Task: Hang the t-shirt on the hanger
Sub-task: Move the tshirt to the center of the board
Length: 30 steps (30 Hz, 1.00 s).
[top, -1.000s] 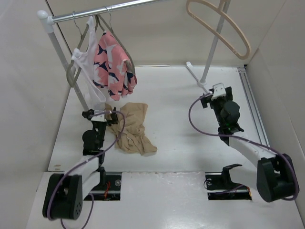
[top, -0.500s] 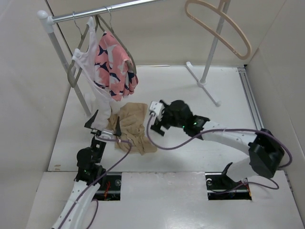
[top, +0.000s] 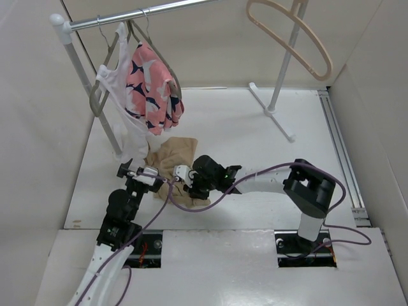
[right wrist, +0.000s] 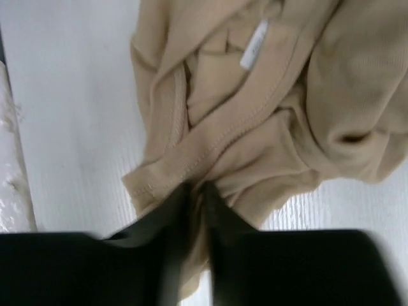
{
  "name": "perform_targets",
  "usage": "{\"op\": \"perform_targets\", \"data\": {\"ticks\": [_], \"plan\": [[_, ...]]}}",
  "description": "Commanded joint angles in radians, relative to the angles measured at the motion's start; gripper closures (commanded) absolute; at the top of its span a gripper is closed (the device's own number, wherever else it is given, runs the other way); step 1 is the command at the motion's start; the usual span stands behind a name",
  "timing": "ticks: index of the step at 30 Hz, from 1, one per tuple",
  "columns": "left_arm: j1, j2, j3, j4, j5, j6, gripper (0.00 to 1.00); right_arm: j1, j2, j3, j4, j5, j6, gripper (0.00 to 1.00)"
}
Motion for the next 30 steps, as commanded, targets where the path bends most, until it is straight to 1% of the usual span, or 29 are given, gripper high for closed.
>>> {"op": "perform_targets", "data": {"ticks": [1, 2, 3, 5, 6, 7, 8, 9, 10, 11, 12, 13, 15, 16, 17, 19, 20, 21, 22, 23, 25, 26, 27, 28, 29, 30], "plan": [[-0.005, 0.062, 0.094, 0.046, -0.065, -0.028, 0.0, -0.022, -0.05, -0.027, 0.016, 0.032, 0.094, 0.83], [-0.005, 0.082, 0.106, 0.046, -0.065, -0.028, 0.0, -0.054, -0.068, -0.044, 0.016, 0.049, 0.109, 1.0], [-0.005, 0.1, 0.129, 0.046, -0.065, -0.028, 0.0, -0.075, -0.108, -0.075, 0.016, 0.063, 0.137, 1.0], [-0.005, 0.151, 0.152, 0.013, 0.016, -0.028, 0.0, -0.124, -0.148, -0.103, 0.016, 0.063, 0.149, 1.0], [-0.005, 0.166, 0.175, -0.001, 0.045, -0.016, 0.01, -0.186, -0.195, -0.13, 0.016, 0.052, 0.158, 1.0], [-0.005, 0.194, 0.187, -0.023, 0.076, 0.0, 0.04, -0.223, -0.223, -0.144, 0.016, 0.043, 0.159, 1.0], [-0.005, 0.208, 0.198, -0.036, 0.137, 0.01, 0.1, -0.266, -0.255, -0.159, 0.016, 0.023, 0.171, 1.0], [-0.005, 0.22, 0.21, -0.052, 0.171, 0.029, 0.14, -0.359, -0.291, -0.175, 0.016, 0.012, 0.171, 1.0], [-0.005, 0.232, 0.233, -0.069, 0.209, 0.081, 0.17, -0.409, -0.361, -0.205, 0.016, 0.003, 0.183, 1.0], [-0.005, 0.257, 0.244, -0.096, 0.287, 0.107, 0.2, -0.459, -0.395, -0.219, 0.016, 0.003, 0.183, 1.0], [-0.005, 0.271, 0.255, -0.096, 0.318, 0.124, 0.24, -0.505, -0.426, -0.23, 0.016, -0.011, 0.183, 1.0], [-0.005, 0.286, 0.275, -0.096, 0.343, 0.124, 0.26, -0.586, -0.474, -0.239, 0.016, -0.025, 0.162, 1.0], [-0.005, 0.347, 0.298, -0.096, 0.409, 0.124, 0.3, -0.651, -0.499, -0.25, -0.001, -0.046, 0.127, 1.0], [-0.005, 0.373, 0.315, -0.11, 0.429, 0.124, 0.34, -0.714, -0.5, -0.25, -0.025, -0.063, 0.108, 1.0], [-0.005, 0.402, 0.362, -0.127, 0.446, 0.135, 0.36, -0.748, -0.49, -0.238, -0.041, -0.081, 0.084, 0.99], [-0.005, 0.496, 0.414, -0.2, 0.472, 0.135, 0.37, -0.82, -0.464, -0.224, -0.07, -0.187, 0.074, 0.92], [-0.005, 0.525, 0.459, -0.223, 0.486, 0.148, 0.37, -0.889, -0.435, -0.215, -0.08, -0.227, 0.061, 0.88], [-0.005, 0.582, 0.477, -0.257, 0.496, 0.161, 0.37, -0.924, -0.421, -0.215, -0.081, -0.261, 0.06, 0.84], [-0.005, 0.609, 0.493, -0.267, 0.522, 0.174, 0.37, -0.953, -0.405, -0.215, -0.081, -0.294, 0.06, 0.78], [-0.005, 0.634, 0.507, -0.267, 0.535, 0.187, 0.37, -0.989, -0.366, -0.193, -0.081, -0.295, 0.074, 0.65], [-0.005, 0.713, 0.543, -0.258, 0.579, 0.187, 0.37, -0.989, -0.326, -0.17, -0.081, -0.304, 0.085, 0.48], [-0.014, 0.741, 0.557, -0.248, 0.598, 0.187, 0.39, -0.989, -0.308, -0.156, -0.081, -0.304, 0.085, 0.38], [-0.014, 0.767, 0.572, -0.248, 0.61, 0.161, 0.4, -0.974, -0.276, -0.131, -0.102, -0.304, 0.085, 0.12], [-0.026, 0.819, 0.601, -0.268, 0.61, 0.147, 0.42, -0.963, -0.266, -0.117, -0.111, -0.292, 0.085, 0.05], [-0.055, 0.843, 0.612, -0.286, 0.621, 0.147, 0.43, -0.954, -0.266, -0.107, -0.111, -0.26, 0.085, 0.0], [-0.077, 0.863, 0.622, -0.306, 0.621, 0.147, 0.43, -0.934, -0.266, -0.107, -0.12, -0.244, 0.085, 0.0]]}}
